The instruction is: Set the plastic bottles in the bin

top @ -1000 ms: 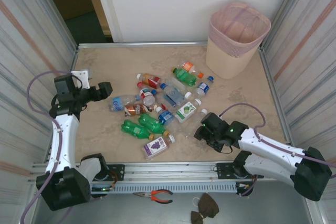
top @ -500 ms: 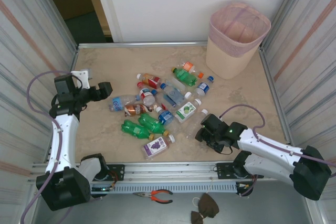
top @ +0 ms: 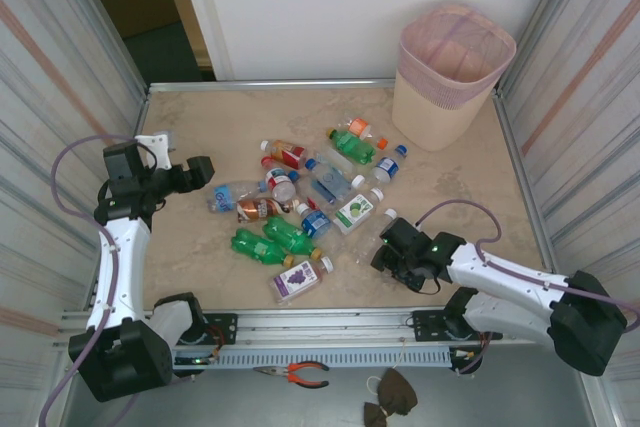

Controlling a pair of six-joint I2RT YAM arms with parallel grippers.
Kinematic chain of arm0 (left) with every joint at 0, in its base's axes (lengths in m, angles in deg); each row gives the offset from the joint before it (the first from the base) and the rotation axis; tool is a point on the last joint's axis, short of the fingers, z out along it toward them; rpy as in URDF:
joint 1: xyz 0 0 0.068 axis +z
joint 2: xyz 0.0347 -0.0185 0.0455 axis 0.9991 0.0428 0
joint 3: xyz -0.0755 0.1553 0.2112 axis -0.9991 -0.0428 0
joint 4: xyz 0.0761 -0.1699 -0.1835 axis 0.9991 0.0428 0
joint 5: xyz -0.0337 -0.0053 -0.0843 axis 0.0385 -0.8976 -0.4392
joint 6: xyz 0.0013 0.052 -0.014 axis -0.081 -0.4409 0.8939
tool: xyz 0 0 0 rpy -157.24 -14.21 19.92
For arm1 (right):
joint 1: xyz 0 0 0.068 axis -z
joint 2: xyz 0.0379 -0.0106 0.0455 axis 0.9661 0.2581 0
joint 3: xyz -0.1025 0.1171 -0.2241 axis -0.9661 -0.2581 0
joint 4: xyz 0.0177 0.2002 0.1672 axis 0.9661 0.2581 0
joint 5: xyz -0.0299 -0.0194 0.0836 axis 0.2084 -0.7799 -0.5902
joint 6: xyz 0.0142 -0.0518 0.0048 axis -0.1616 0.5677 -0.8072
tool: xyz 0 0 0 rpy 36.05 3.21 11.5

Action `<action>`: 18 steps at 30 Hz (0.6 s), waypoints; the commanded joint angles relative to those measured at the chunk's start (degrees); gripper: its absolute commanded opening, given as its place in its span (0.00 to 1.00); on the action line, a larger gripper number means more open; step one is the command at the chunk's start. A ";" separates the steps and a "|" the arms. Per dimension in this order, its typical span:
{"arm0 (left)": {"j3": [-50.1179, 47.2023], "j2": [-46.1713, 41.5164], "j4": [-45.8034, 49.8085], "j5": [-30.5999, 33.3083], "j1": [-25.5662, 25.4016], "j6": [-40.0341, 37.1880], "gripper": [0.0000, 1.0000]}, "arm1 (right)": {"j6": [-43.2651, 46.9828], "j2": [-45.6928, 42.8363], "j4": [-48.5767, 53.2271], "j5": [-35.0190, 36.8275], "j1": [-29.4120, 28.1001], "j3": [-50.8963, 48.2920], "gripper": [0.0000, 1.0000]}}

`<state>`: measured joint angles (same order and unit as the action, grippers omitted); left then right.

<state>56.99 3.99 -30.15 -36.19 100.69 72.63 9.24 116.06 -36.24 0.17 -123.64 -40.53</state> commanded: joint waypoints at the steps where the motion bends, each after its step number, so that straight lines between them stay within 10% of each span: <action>1: -0.59 0.20 -0.65 -0.57 0.43 -0.17 0.88 | 0.57 0.69 0.39 0.64 0.57 -0.27 0.71; 18: -0.63 0.27 -0.62 -0.39 0.43 -0.16 0.88 | 3.49 -6.46 13.13 6.64 1.49 5.41 0.61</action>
<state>56.90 4.10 -30.15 -36.19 100.69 72.63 10.57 111.73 -29.86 2.68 -122.94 -38.56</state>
